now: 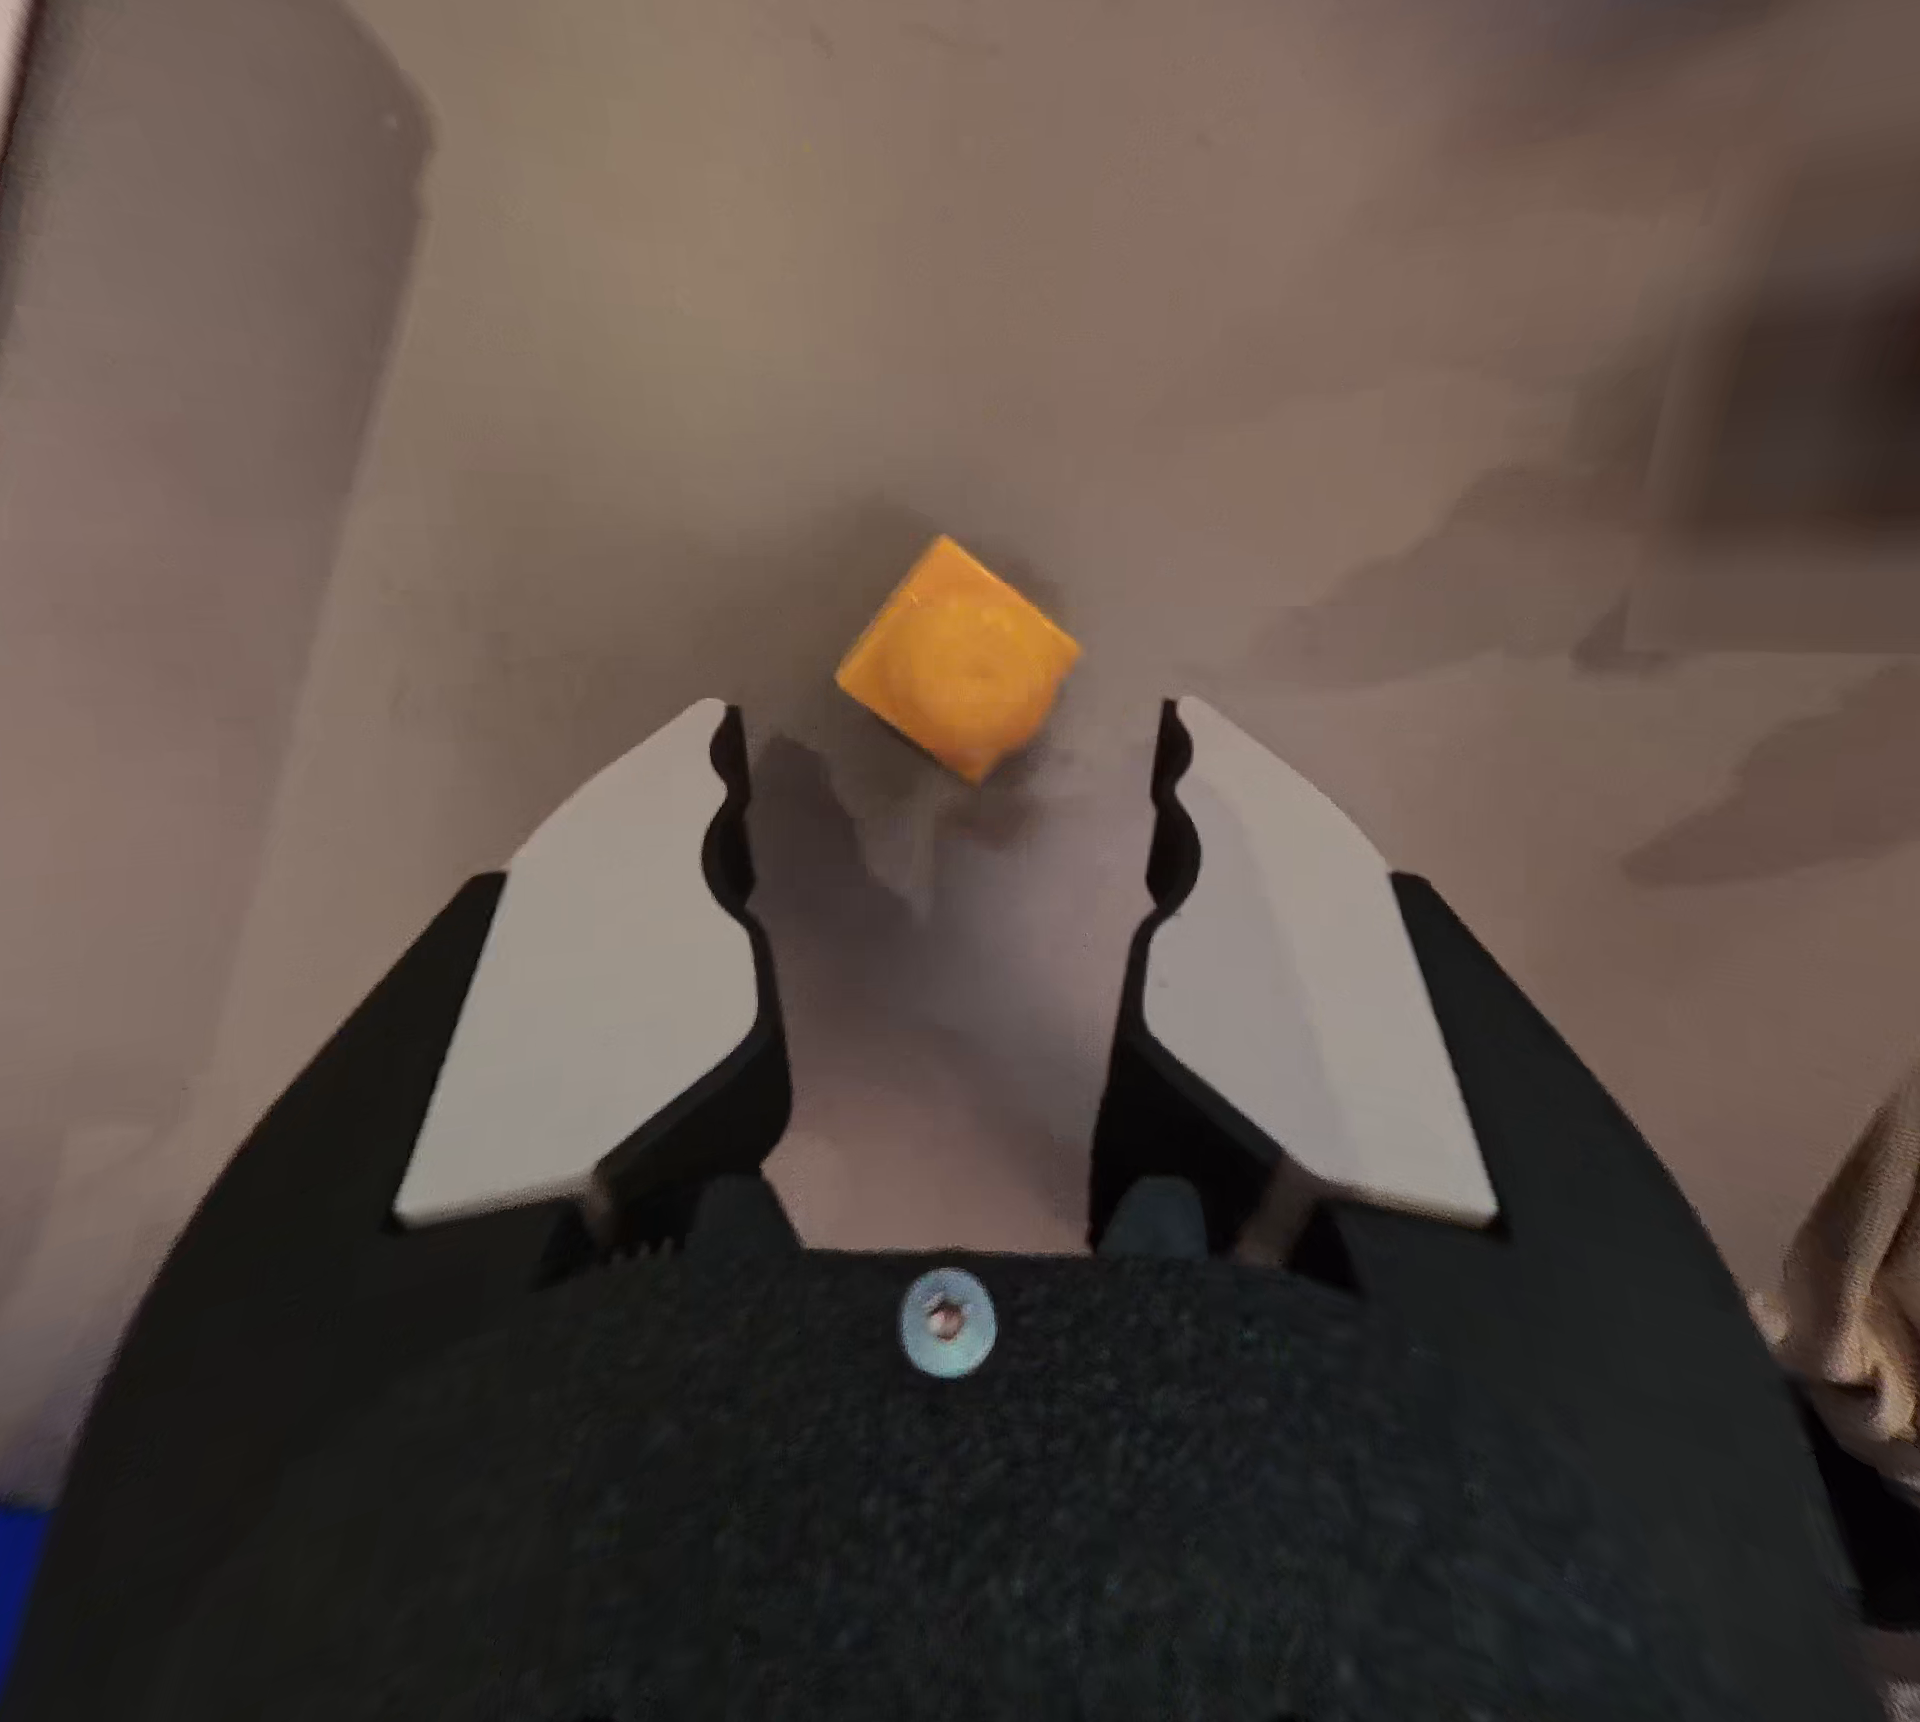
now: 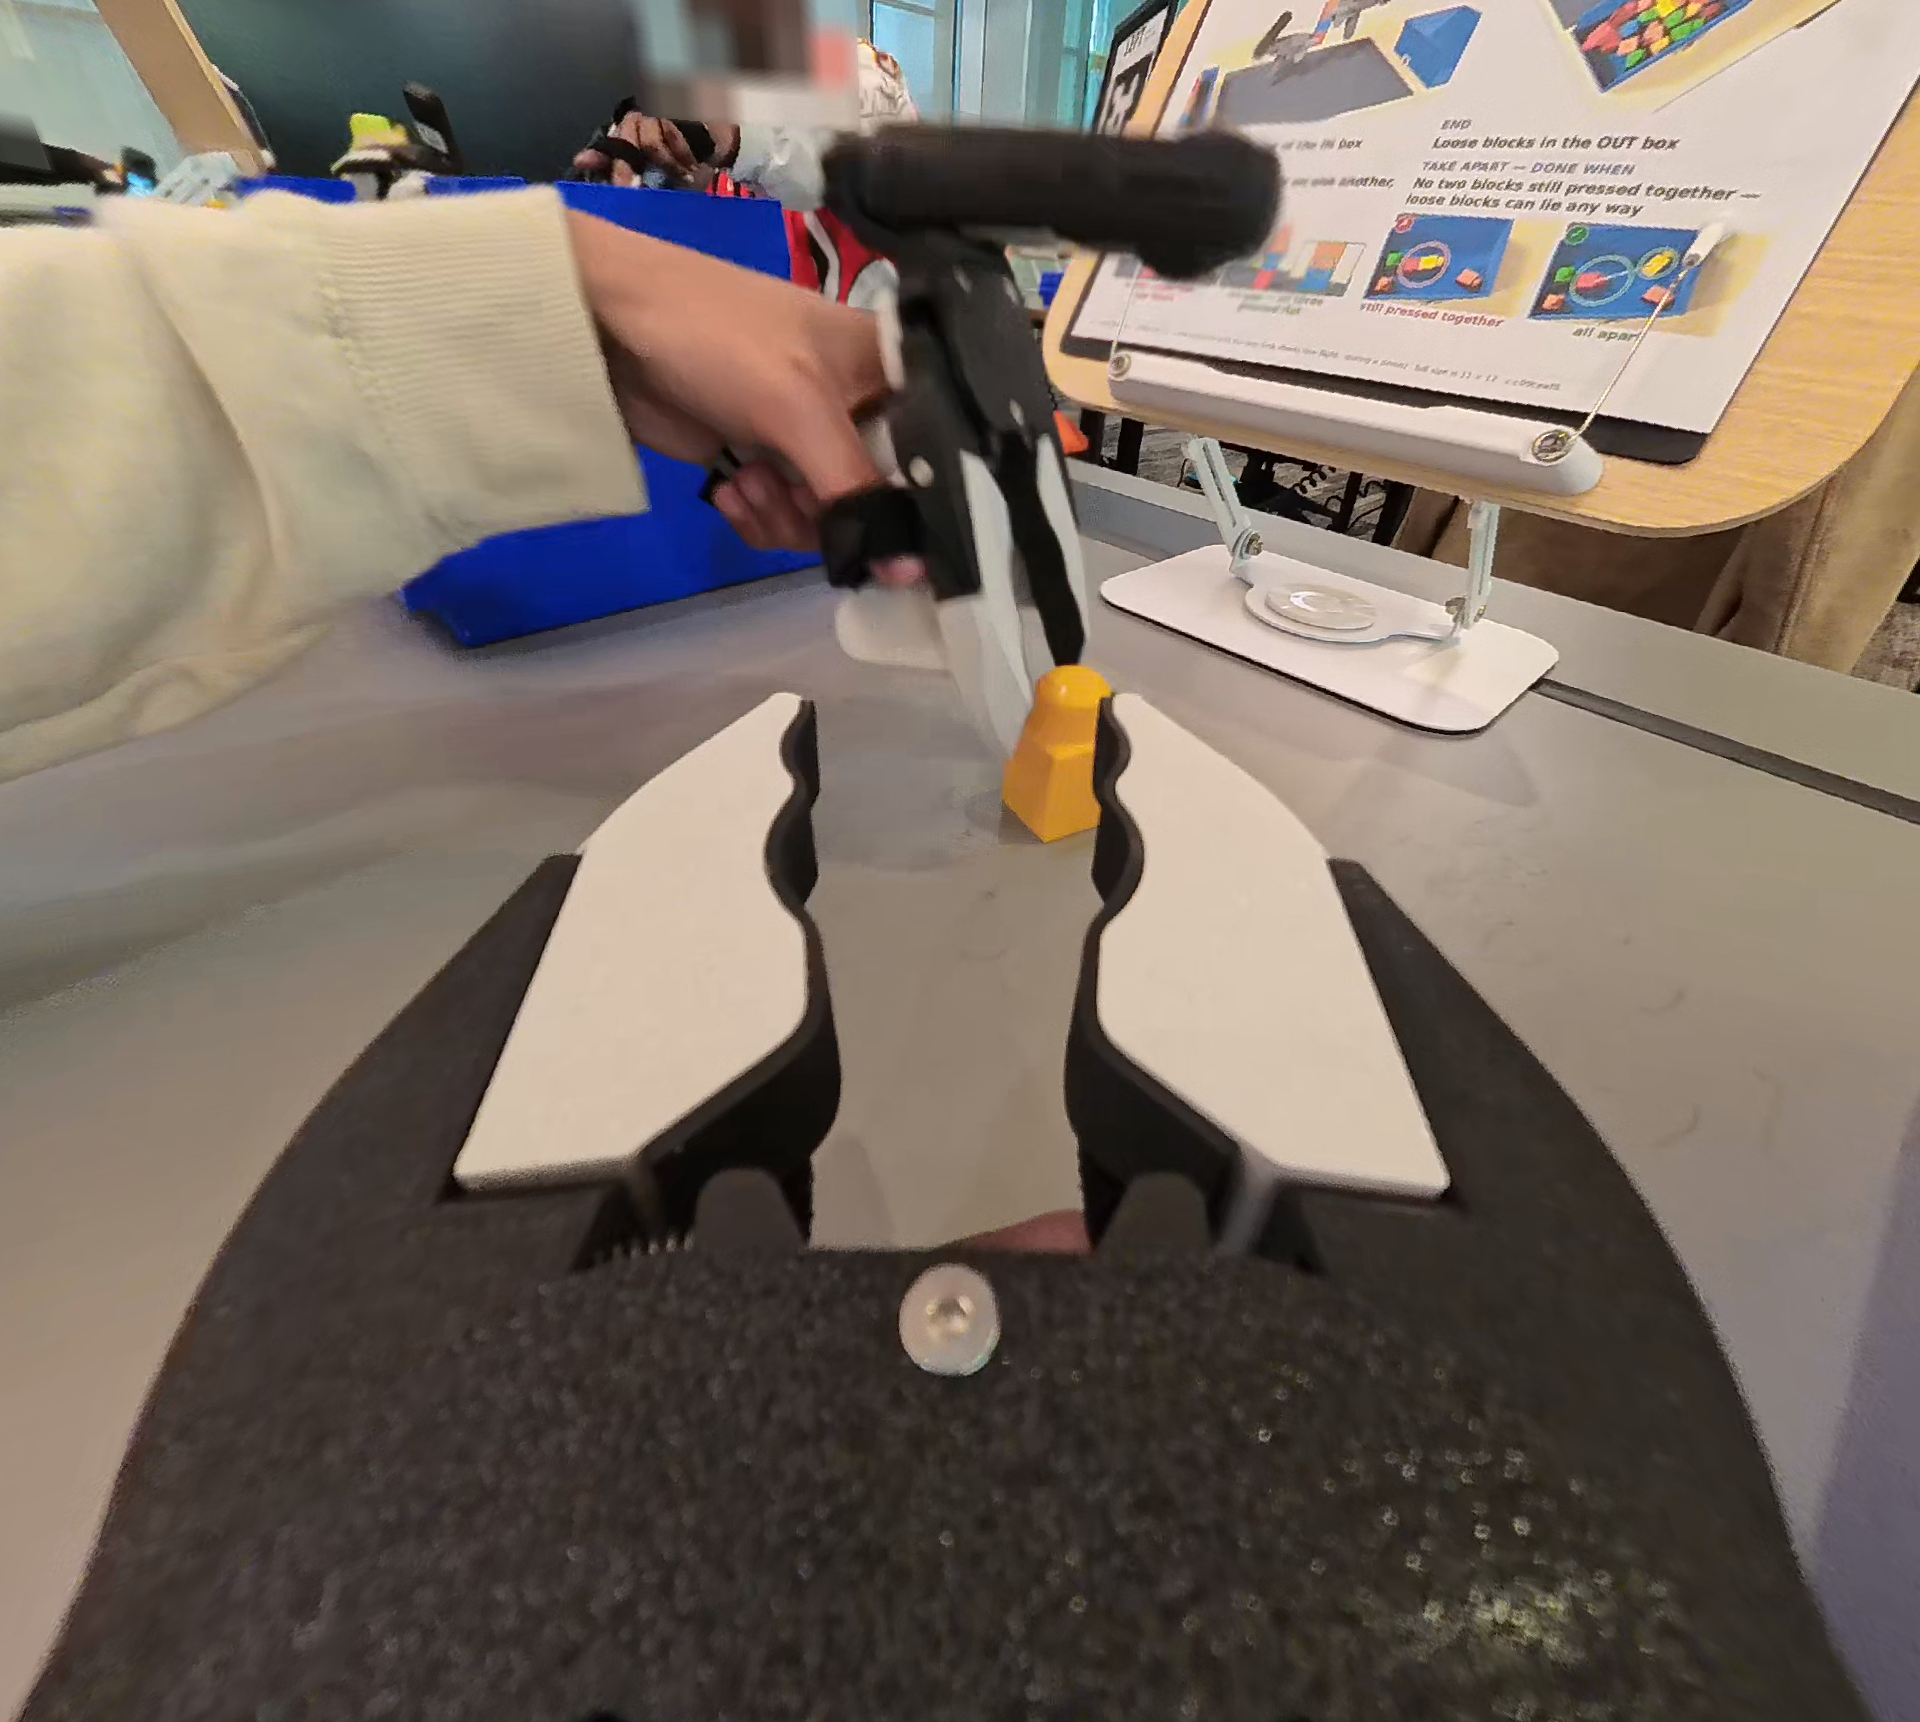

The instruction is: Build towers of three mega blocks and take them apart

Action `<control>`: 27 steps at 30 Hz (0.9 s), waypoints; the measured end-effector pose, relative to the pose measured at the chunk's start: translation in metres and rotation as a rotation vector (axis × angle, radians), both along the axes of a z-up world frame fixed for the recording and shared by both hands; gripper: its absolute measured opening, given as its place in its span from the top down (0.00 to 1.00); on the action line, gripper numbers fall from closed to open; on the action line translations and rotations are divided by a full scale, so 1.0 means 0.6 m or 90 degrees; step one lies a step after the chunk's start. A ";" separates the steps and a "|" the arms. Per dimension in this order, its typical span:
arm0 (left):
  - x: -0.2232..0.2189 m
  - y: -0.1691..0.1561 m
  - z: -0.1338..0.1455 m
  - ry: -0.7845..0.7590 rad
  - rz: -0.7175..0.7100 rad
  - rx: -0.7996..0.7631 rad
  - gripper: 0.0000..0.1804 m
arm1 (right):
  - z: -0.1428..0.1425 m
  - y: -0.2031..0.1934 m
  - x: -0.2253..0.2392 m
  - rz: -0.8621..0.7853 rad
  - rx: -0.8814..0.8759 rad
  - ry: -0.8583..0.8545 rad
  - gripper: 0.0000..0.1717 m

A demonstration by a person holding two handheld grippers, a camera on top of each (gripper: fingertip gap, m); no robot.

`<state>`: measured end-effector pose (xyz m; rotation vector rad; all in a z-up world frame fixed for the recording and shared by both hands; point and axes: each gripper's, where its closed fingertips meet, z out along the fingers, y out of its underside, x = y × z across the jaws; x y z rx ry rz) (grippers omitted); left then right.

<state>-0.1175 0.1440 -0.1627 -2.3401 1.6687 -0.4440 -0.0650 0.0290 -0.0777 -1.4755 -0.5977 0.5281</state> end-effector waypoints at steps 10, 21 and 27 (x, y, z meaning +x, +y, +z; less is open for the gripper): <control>-0.279 -0.173 0.244 -0.242 0.181 0.318 0.64 | -0.007 0.003 -0.004 0.003 -0.011 -0.007 0.70; -0.484 -0.289 0.101 -0.245 0.376 0.307 0.58 | -0.017 0.006 -0.012 0.004 -0.018 -0.027 0.70; -0.533 -0.130 0.130 -0.197 0.379 0.311 0.62 | -0.017 0.006 -0.012 0.005 -0.018 -0.026 0.70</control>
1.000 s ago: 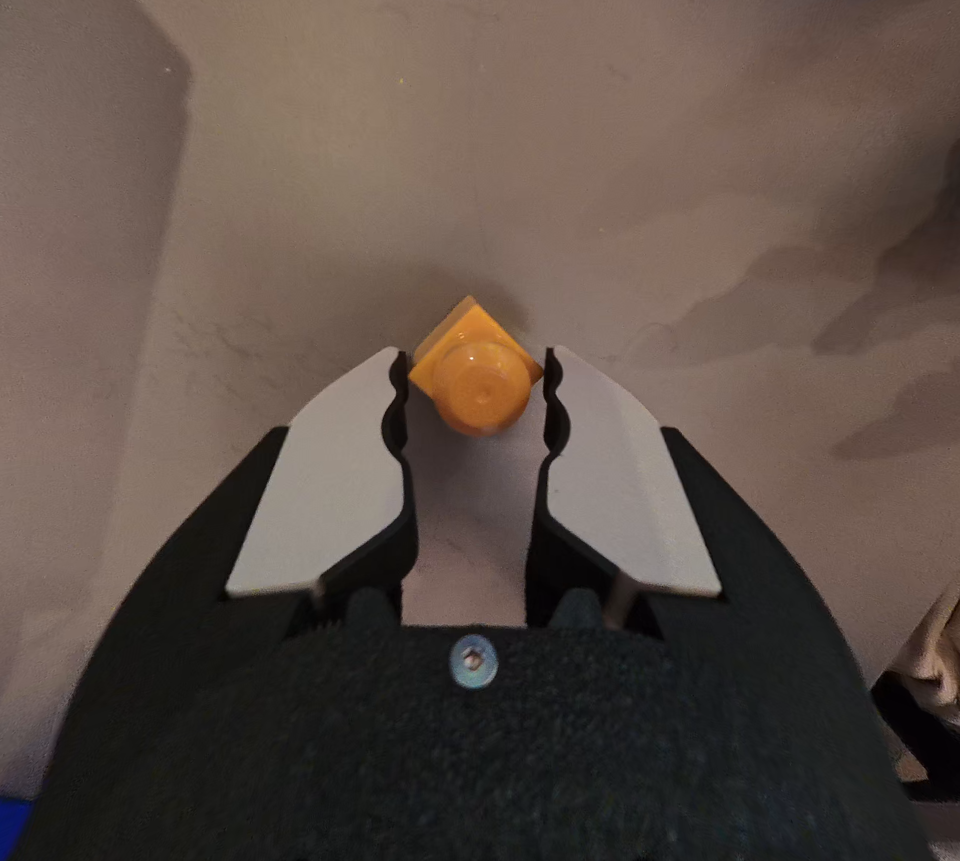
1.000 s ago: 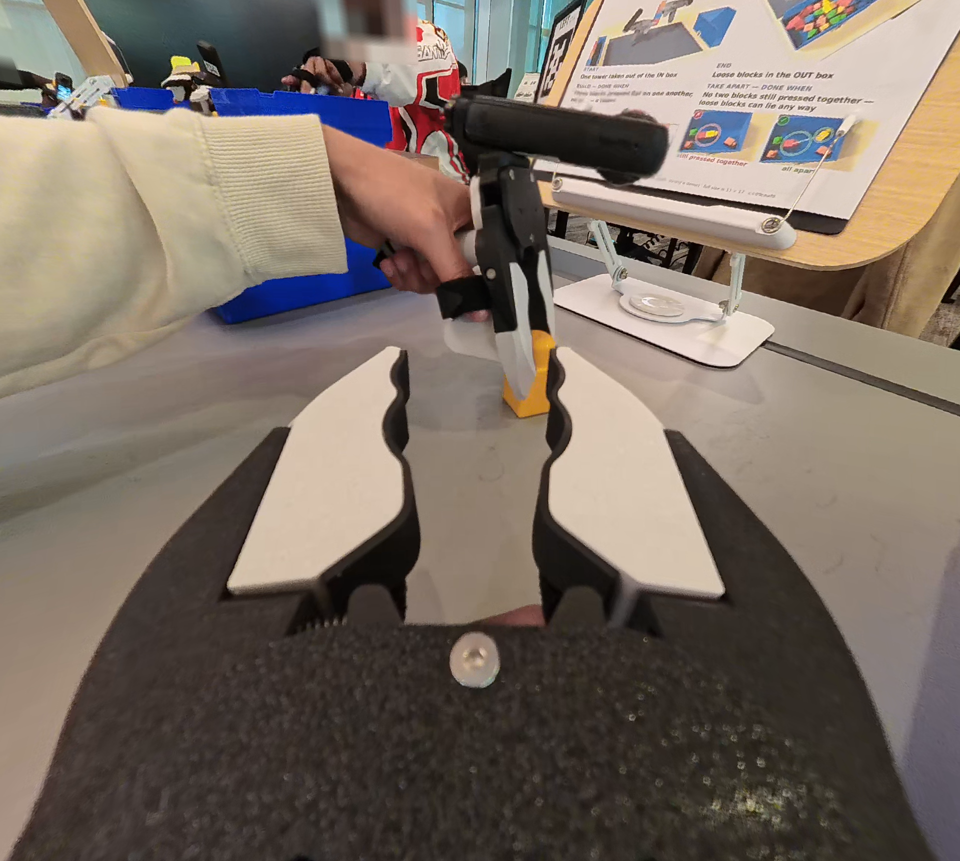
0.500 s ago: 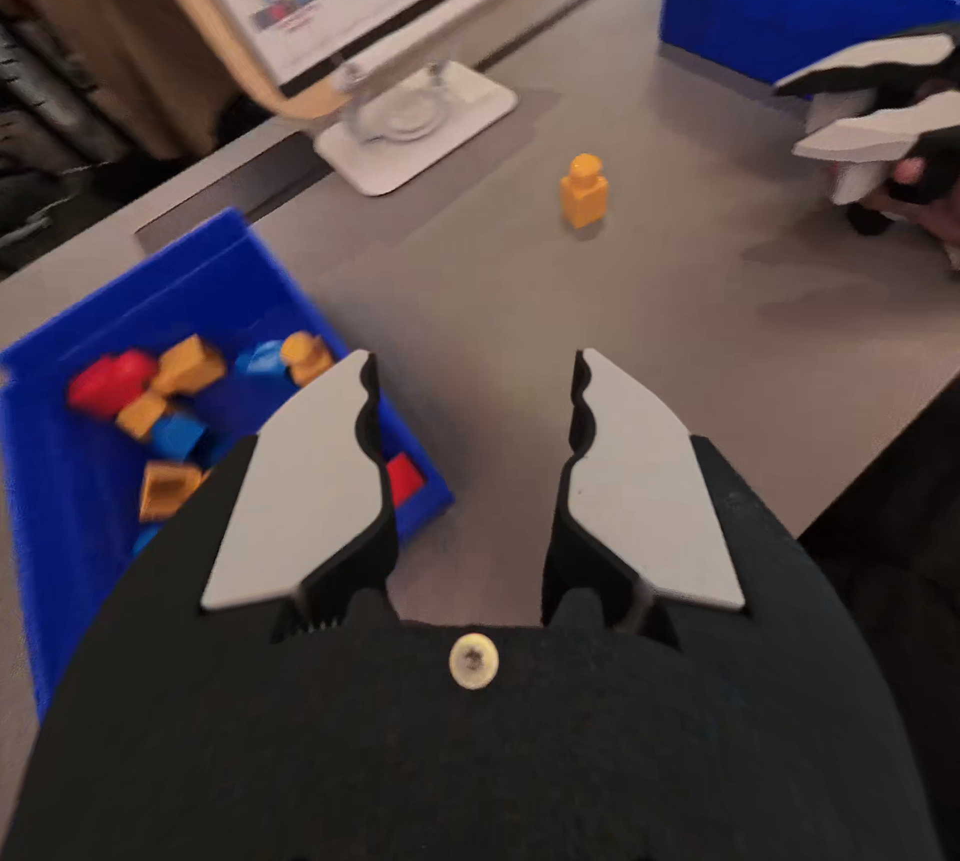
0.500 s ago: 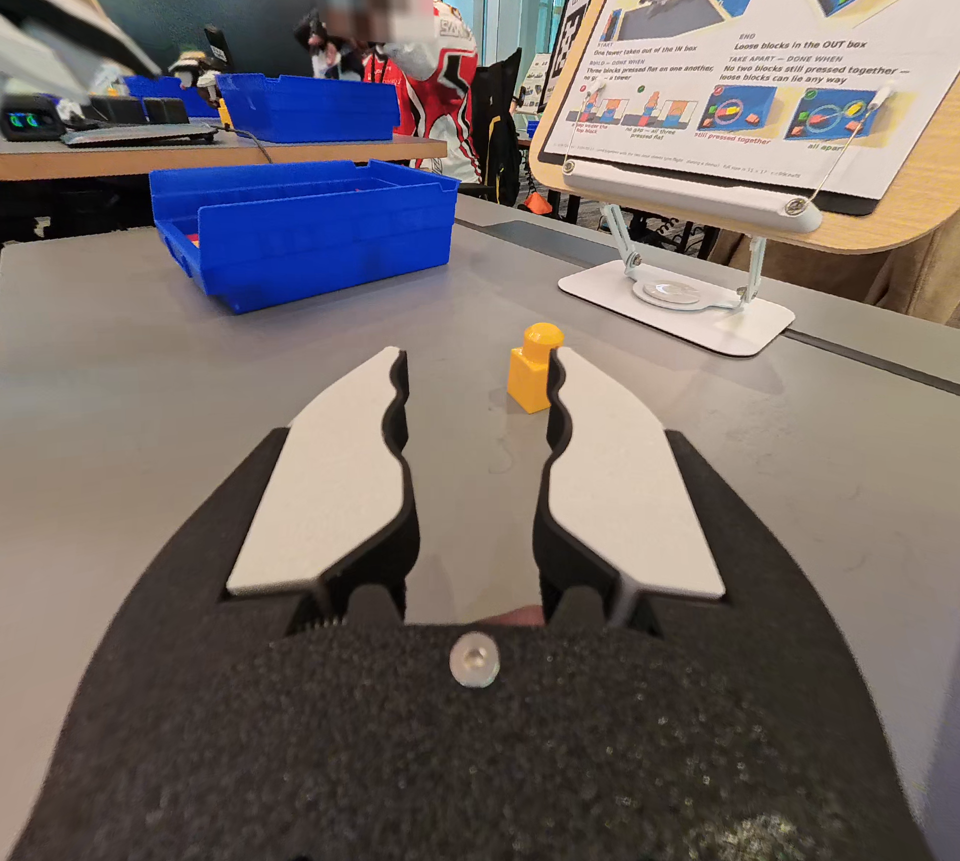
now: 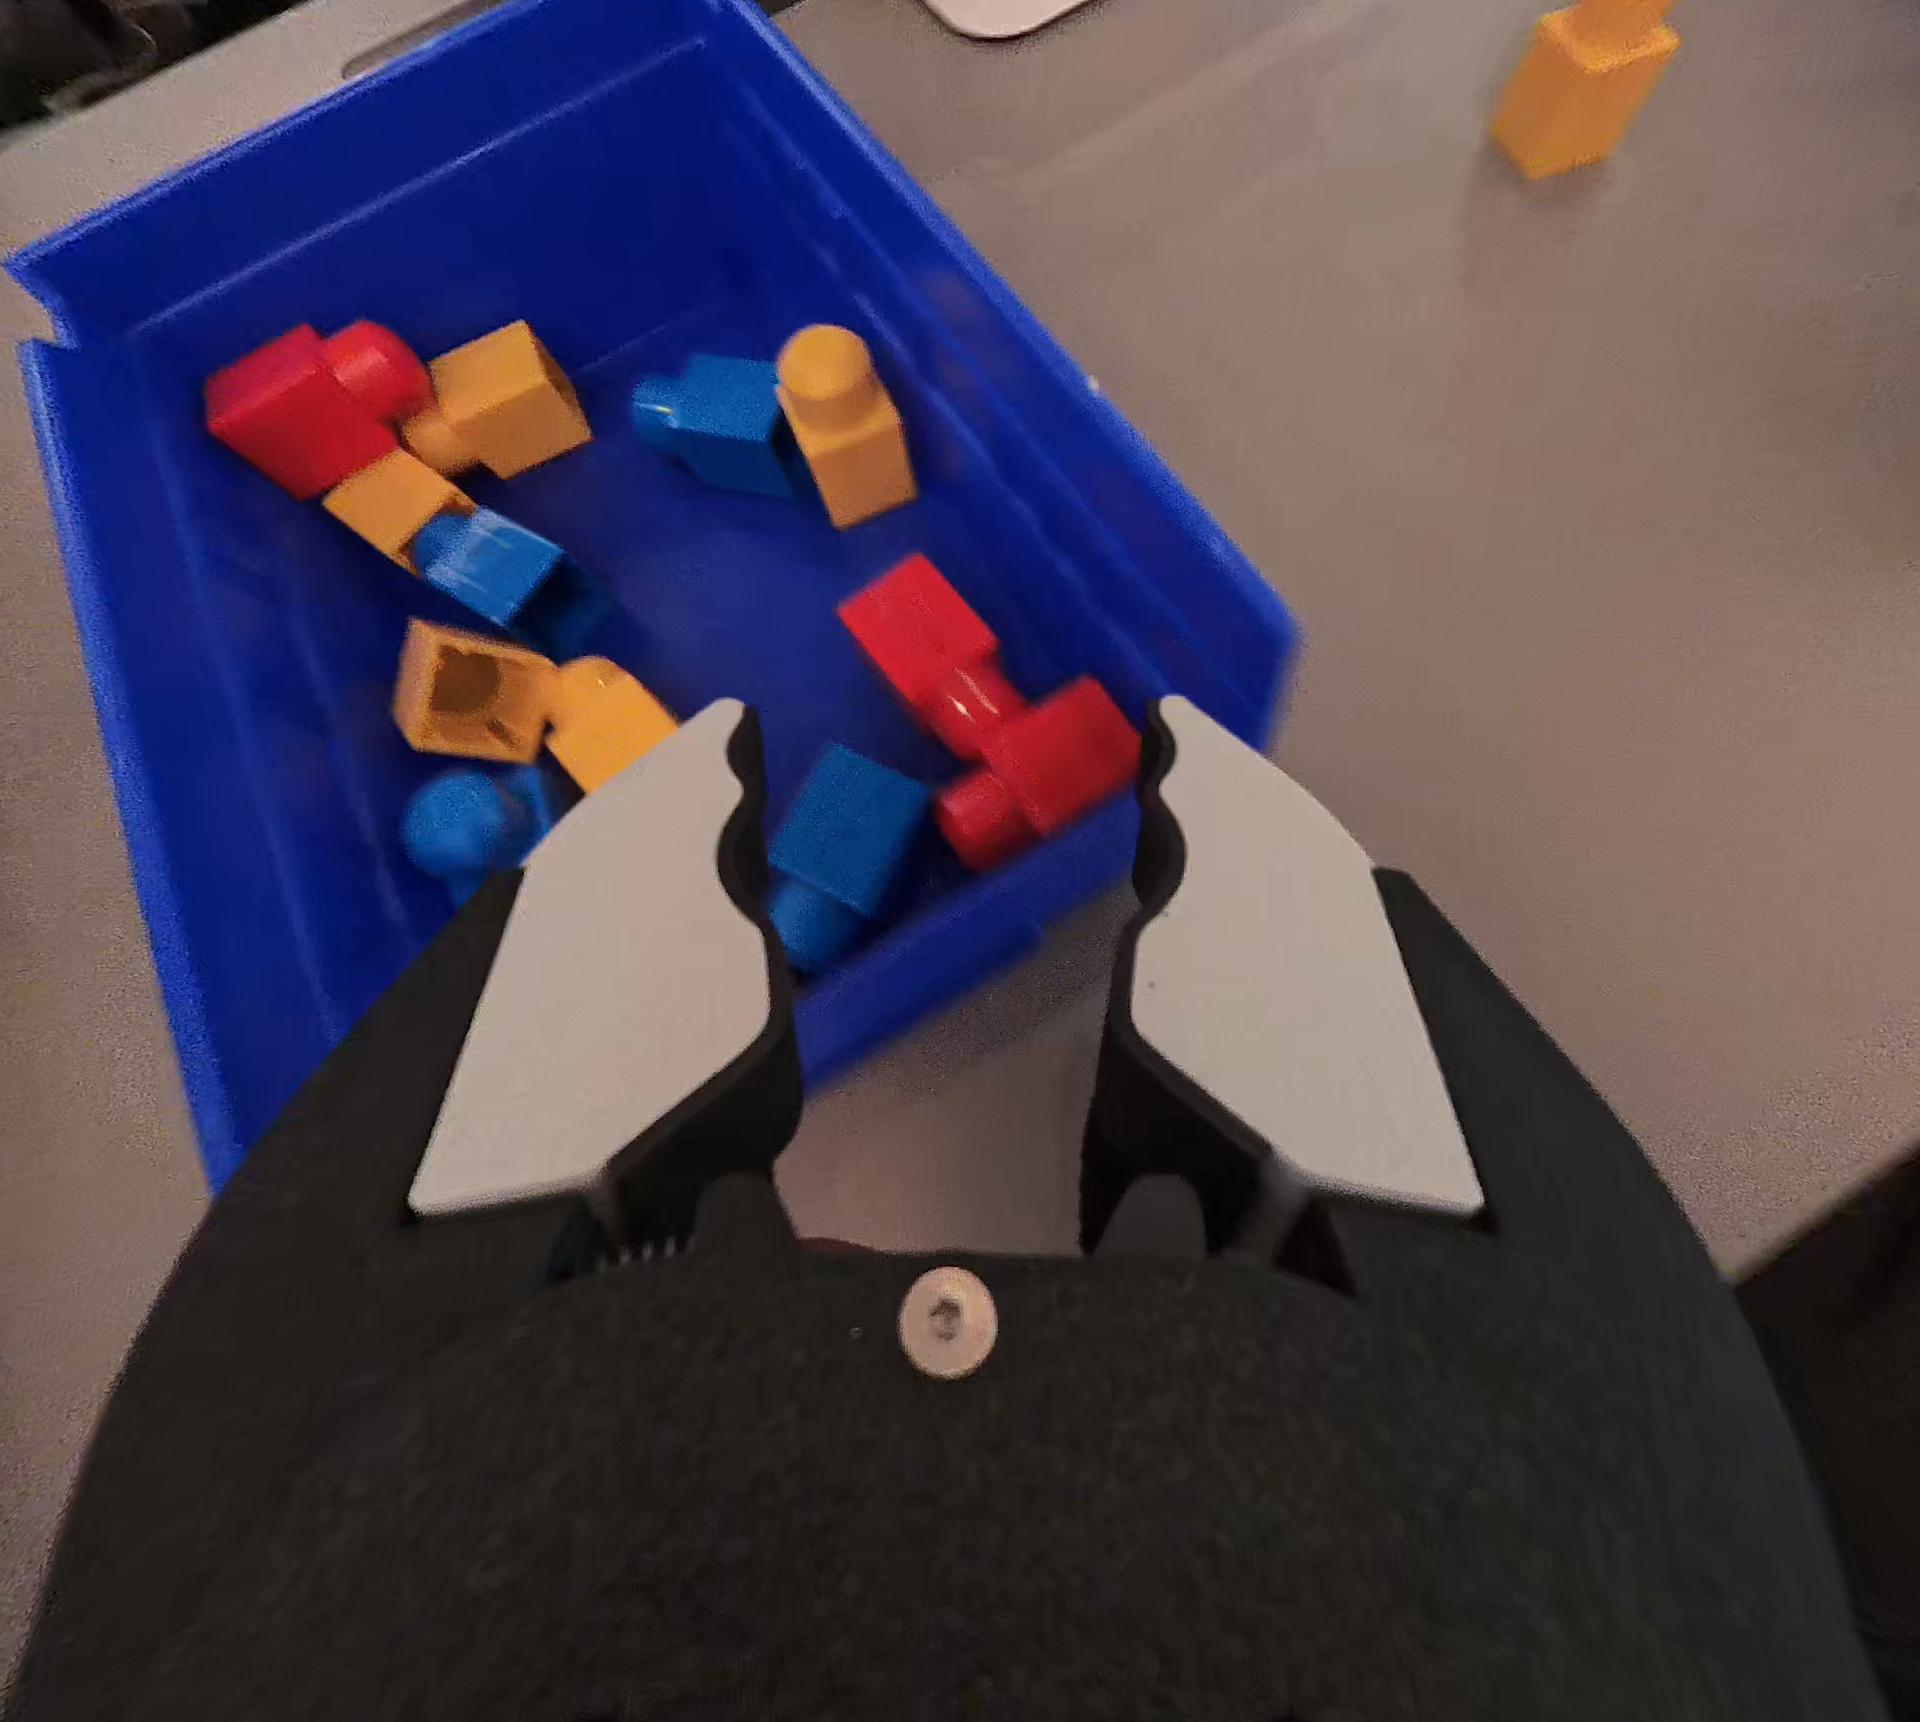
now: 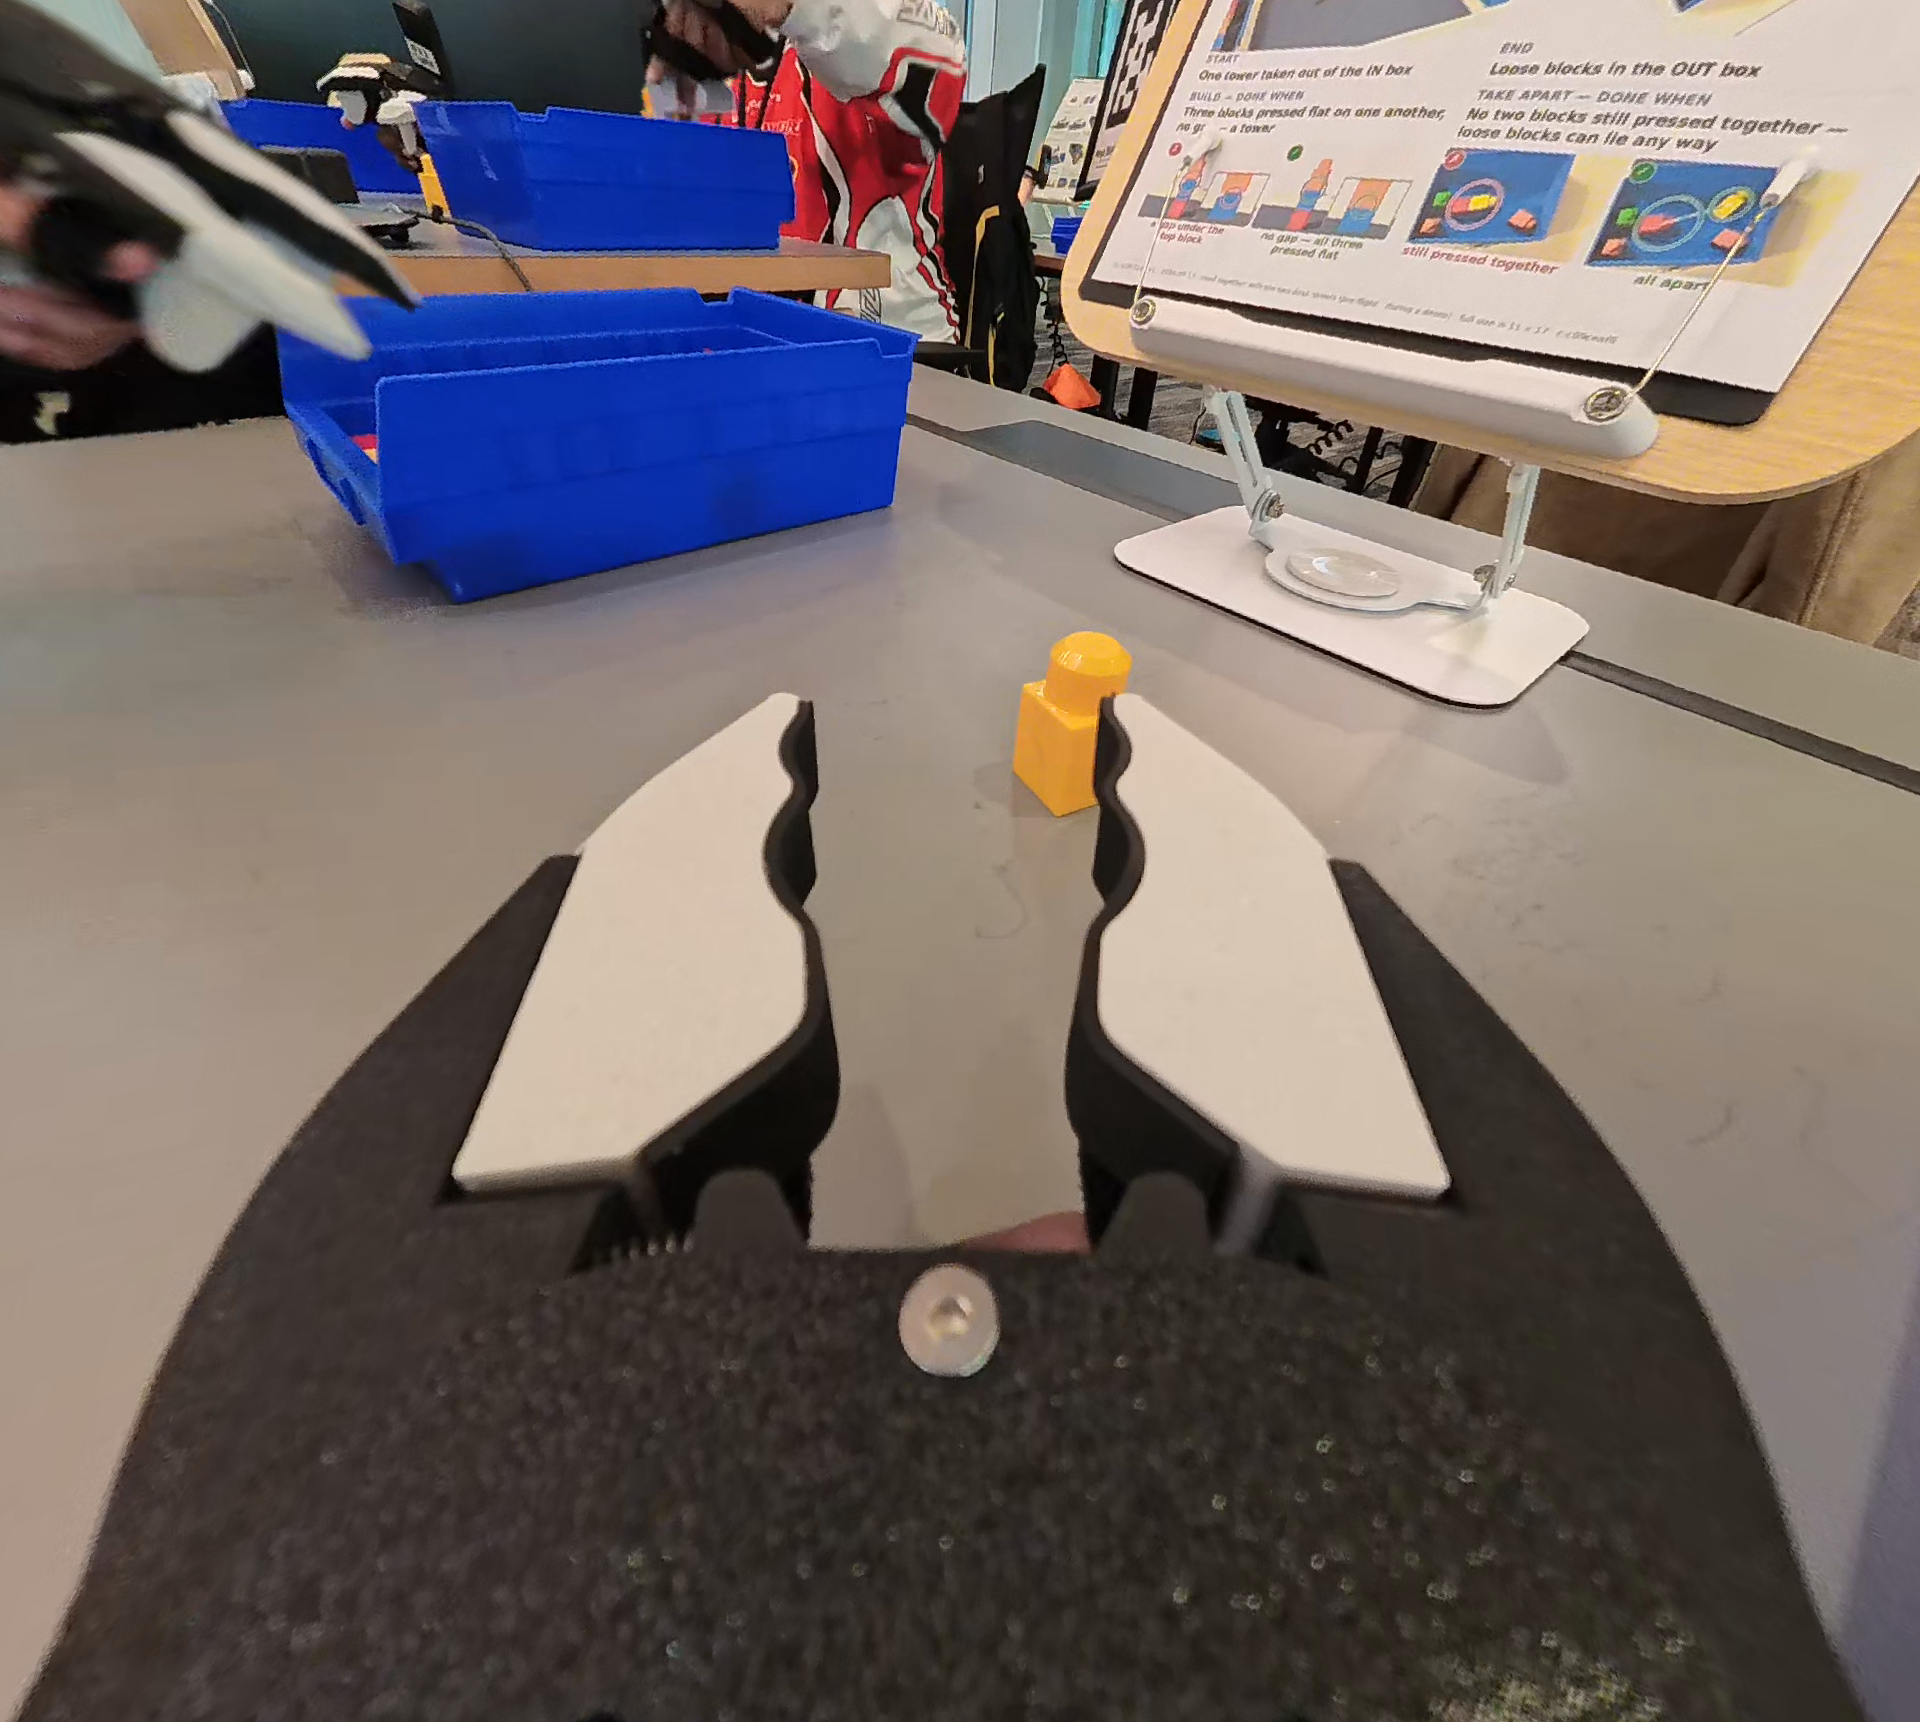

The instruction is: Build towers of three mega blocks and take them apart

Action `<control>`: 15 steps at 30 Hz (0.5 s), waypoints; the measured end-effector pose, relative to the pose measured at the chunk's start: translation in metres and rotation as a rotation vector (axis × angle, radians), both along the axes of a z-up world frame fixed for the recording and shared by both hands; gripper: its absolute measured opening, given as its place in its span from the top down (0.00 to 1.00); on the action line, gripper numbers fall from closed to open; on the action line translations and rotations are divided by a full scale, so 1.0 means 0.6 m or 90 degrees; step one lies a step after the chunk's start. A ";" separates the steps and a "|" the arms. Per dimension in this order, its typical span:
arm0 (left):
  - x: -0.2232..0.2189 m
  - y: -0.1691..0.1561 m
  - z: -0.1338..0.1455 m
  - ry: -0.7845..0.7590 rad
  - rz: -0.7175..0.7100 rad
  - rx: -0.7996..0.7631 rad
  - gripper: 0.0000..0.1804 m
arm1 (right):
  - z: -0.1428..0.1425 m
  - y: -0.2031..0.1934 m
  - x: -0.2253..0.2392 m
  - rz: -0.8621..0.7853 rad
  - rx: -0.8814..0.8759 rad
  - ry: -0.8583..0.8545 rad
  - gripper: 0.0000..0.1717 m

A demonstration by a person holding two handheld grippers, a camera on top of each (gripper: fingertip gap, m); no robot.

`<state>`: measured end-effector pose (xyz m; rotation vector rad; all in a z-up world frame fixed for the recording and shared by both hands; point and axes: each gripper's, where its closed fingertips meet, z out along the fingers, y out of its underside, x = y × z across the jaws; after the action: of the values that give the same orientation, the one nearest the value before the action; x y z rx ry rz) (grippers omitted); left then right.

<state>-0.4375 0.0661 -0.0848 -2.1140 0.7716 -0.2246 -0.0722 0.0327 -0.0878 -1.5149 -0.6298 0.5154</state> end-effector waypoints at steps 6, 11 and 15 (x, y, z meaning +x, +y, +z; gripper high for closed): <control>-0.030 0.196 -0.067 0.121 -0.022 -0.138 0.60 | -0.001 0.001 -0.001 0.003 -0.005 0.001 0.70; -0.014 0.274 -0.107 0.165 -0.046 -0.182 0.62 | -0.002 0.001 -0.002 0.009 -0.009 0.001 0.70; 0.007 0.284 -0.123 0.190 -0.091 -0.207 0.64 | -0.002 -0.002 -0.007 0.019 -0.008 0.000 0.70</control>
<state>-0.4333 0.2365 -0.1586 -2.4336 1.1278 -0.1159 -0.0765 0.0313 -0.0891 -1.5196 -0.6505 0.5436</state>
